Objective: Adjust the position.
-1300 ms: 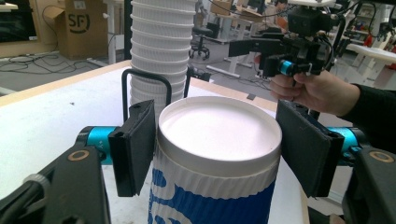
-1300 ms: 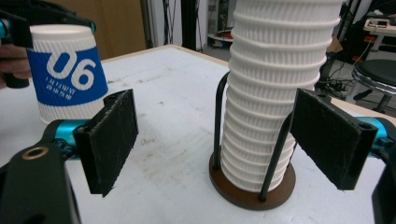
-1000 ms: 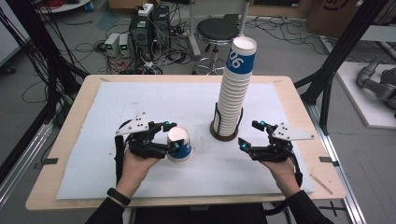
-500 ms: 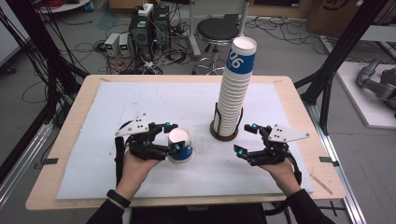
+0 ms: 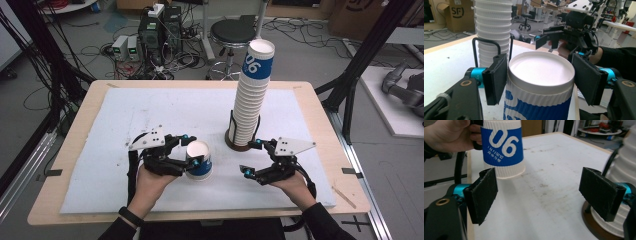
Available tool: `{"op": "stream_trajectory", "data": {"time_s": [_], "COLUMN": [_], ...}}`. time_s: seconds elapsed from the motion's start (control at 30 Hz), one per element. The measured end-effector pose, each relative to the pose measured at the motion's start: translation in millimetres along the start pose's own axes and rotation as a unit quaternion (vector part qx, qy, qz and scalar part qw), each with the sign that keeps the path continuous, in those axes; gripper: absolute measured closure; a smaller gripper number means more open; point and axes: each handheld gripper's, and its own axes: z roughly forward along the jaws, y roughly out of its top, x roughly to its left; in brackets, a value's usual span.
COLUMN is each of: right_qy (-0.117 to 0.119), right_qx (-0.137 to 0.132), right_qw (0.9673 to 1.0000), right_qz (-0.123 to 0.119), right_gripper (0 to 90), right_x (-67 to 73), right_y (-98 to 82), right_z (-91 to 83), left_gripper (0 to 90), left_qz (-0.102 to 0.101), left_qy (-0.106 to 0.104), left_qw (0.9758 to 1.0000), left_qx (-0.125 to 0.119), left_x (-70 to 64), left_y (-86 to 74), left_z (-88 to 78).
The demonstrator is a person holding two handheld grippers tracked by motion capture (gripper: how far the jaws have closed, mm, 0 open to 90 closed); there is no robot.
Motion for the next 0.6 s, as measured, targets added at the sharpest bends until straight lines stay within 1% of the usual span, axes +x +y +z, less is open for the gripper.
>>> {"op": "stream_trajectory", "data": {"time_s": [0.1, 0.23, 0.33, 0.4, 0.47, 0.6], "right_qy": [0.006, 0.018, 0.031, 0.037, 0.043, 0.05], "right_qx": [0.006, 0.01, 0.016, 0.016, 0.015, 0.018], "right_qw": [1.0, 0.9998, 0.9994, 0.9992, 0.9989, 0.9986], "right_qz": [-0.001, -0.005, -0.009, -0.007, -0.004, -0.002], "right_gripper": [15.8, 15.8, 15.8, 15.8, 15.8, 15.8], "right_x": [3.0, 8.3, 12.1, 14.9, 16.1, 18.4], "right_y": [-0.3, -0.7, -0.4, 0.4, 0.8, 0.9], "right_z": [6.7, 18.1, 25.9, 30.8, 34.2, 40.9], "left_gripper": [30.9, 30.9, 30.9, 30.9, 31.0, 31.0], "left_qz": [0.001, 0.003, 0.005, 0.007, 0.004, 0.003], "left_qy": [-0.002, -0.003, -0.005, -0.005, -0.008, -0.011], "left_qw": [1.0, 1.0, 1.0, 1.0, 0.9999, 0.9999], "left_qx": [-0.005, -0.007, -0.006, -0.005, -0.008, -0.012], "left_x": [-3.0, -6.6, -8.4, -9.1, -9.4, -9.8], "left_y": [-0.9, -2.0, -2.4, -2.6, -2.5, -2.0], "left_z": [3.0, 7.6, 11.0, 12.9, 15.4, 18.8]}}
